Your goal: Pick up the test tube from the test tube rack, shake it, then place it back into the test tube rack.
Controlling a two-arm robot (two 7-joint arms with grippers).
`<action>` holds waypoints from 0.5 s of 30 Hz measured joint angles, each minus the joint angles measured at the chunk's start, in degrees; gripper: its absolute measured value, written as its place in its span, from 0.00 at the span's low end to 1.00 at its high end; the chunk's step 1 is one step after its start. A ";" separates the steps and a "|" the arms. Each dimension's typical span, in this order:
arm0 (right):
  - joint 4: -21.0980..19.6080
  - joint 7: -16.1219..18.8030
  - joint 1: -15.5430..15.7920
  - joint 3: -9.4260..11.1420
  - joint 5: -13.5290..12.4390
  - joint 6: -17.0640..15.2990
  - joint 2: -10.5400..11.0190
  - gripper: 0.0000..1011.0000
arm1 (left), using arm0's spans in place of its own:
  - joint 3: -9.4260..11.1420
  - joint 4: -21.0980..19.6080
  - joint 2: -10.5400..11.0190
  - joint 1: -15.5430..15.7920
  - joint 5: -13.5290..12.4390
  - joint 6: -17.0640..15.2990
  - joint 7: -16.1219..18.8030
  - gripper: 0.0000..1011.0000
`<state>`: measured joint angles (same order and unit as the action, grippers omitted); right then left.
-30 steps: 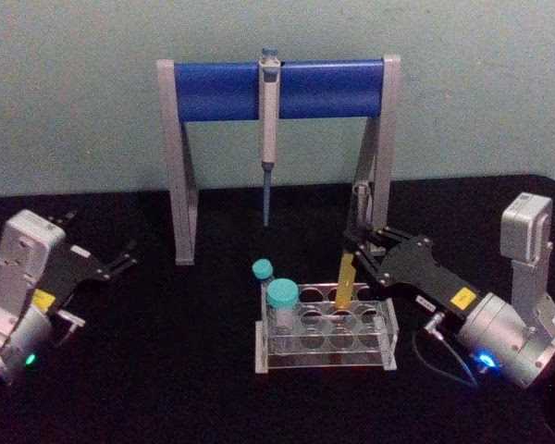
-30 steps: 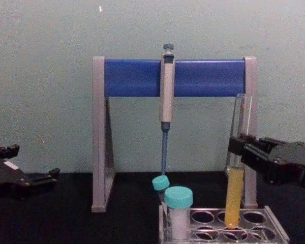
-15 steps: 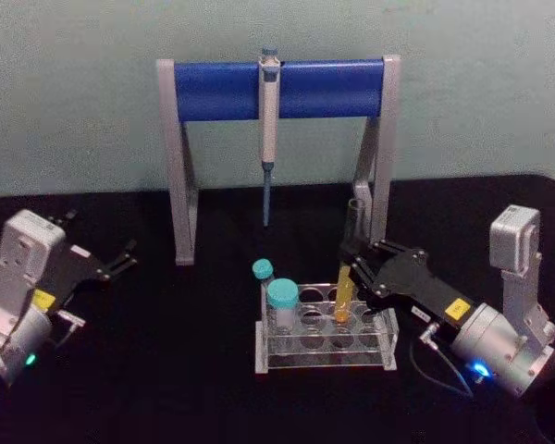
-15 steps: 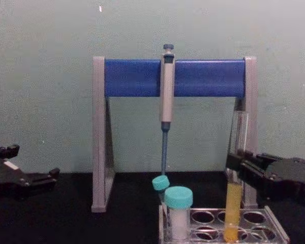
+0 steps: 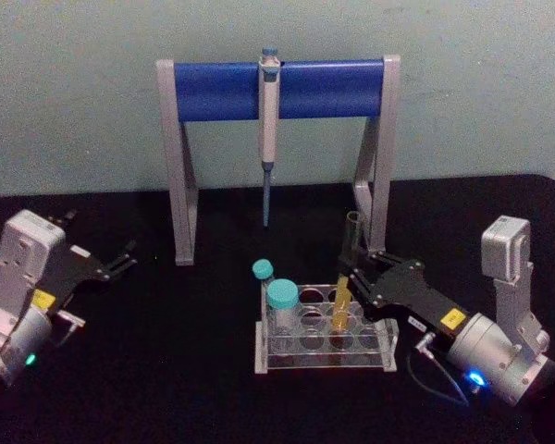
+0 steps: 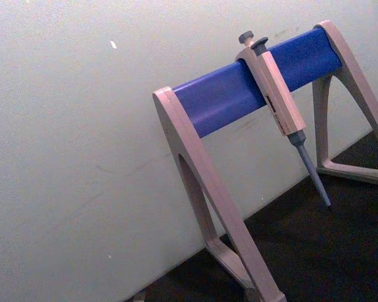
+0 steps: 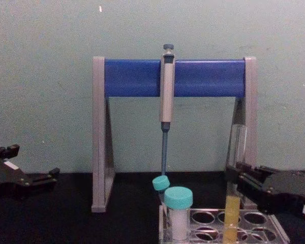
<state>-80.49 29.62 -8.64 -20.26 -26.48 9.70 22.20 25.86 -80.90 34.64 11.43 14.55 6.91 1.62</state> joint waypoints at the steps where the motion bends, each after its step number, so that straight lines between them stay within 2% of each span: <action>1: 0.14 0.01 0.01 -0.03 0.02 -0.04 -0.05 0.22 | 0.00 0.00 0.00 0.00 0.00 0.00 0.00 1.00; 15: 0.78 -0.27 -0.10 -0.29 0.85 -0.28 -0.33 0.22 | 0.00 0.00 0.00 0.00 0.00 0.00 0.00 1.00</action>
<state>-79.70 29.34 -8.74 -20.55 -25.63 9.42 21.86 25.86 -80.90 34.65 11.43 14.55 6.91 1.62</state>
